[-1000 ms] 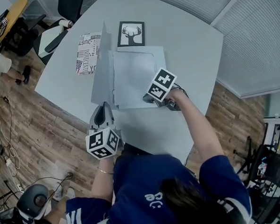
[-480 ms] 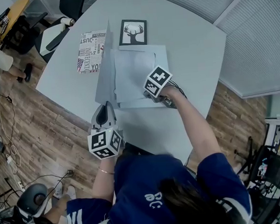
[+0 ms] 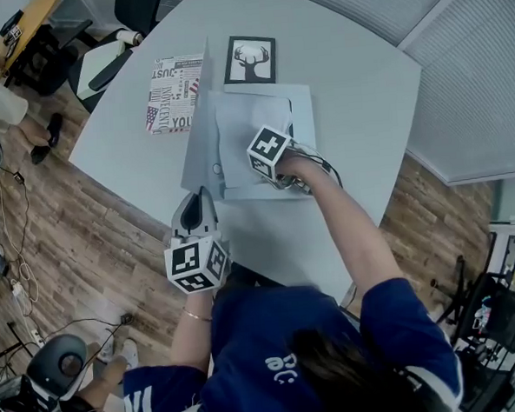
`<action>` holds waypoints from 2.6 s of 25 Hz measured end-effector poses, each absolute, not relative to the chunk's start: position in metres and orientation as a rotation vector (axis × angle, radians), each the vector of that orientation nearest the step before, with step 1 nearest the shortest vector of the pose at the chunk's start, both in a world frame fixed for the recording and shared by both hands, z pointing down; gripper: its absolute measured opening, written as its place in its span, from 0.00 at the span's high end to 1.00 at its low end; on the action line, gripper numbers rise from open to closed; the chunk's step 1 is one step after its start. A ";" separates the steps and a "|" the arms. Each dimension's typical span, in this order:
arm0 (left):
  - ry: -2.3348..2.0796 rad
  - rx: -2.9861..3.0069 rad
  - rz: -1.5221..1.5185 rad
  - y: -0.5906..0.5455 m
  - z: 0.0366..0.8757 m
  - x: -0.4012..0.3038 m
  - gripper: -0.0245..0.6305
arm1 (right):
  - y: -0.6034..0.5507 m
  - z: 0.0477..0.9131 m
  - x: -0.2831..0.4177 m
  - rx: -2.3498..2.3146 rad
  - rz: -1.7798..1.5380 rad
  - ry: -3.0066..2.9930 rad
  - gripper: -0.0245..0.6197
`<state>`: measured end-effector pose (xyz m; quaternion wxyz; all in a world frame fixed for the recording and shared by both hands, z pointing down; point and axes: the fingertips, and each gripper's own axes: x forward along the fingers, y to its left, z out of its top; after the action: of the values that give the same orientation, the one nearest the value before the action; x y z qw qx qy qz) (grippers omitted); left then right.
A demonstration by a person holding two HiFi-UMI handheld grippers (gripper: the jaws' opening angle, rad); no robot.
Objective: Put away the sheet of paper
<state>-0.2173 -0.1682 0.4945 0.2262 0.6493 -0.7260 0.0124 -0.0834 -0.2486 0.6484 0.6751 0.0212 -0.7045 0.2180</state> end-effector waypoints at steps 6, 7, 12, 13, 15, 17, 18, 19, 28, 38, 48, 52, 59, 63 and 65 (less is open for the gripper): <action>-1.998 1.786 0.041 -0.167 0.497 -0.218 0.95 | -0.255 0.640 -0.094 0.078 0.528 -1.708 0.95; -1.998 1.790 0.045 -0.167 0.496 -0.218 0.95 | -0.258 0.633 -0.100 0.102 0.561 -1.773 0.95; -2.009 1.810 0.086 -0.167 0.495 -0.216 0.95 | -0.285 0.591 -0.104 0.292 0.674 -2.032 0.95; -2.010 1.809 0.087 -0.168 0.495 -0.216 0.95 | -0.290 0.582 -0.102 0.330 0.695 -2.082 0.95; -2.011 1.810 0.092 -0.170 0.496 -0.215 0.95 | -0.296 0.560 -0.097 0.400 0.753 -2.187 0.95; -2.013 1.820 0.110 -0.170 0.496 -0.212 0.95 | -0.297 0.542 -0.088 0.465 0.798 -2.273 0.95; -2.015 1.827 0.122 -0.170 0.496 -0.210 0.95 | -0.296 0.534 -0.082 0.497 0.808 -2.305 0.95; -2.018 1.835 0.135 -0.169 0.496 -0.208 0.95 | -0.295 0.528 -0.076 0.527 0.810 -2.332 0.95; -2.049 1.916 0.288 -0.171 0.493 -0.191 0.94 | -0.276 0.476 -0.023 0.812 0.820 -2.533 0.95; -2.016 2.104 0.611 -0.177 0.502 -0.154 0.94 | -0.247 0.454 0.015 1.026 0.955 -2.658 0.95; -1.949 2.216 0.761 -0.182 0.511 -0.125 0.93 | -0.225 0.463 0.040 1.110 0.999 -2.634 0.95; -1.934 2.221 0.730 -0.179 0.511 -0.116 0.91 | -0.212 0.473 0.044 1.106 1.011 -2.617 0.95; -1.799 2.251 0.672 -0.172 0.523 -0.084 0.84 | -0.199 0.482 0.050 1.094 1.041 -2.600 0.95; -1.717 2.223 0.556 -0.166 0.521 -0.071 0.82 | -0.193 0.478 0.058 1.099 1.029 -2.611 0.95; -1.672 2.197 0.477 -0.167 0.519 -0.069 0.81 | -0.193 0.476 0.060 1.106 1.010 -2.619 0.95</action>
<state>-0.0690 -0.1671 0.5190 0.1692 0.7729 -0.5881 0.1678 0.0599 -0.1930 0.4758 0.0621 0.3659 -0.8665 0.3340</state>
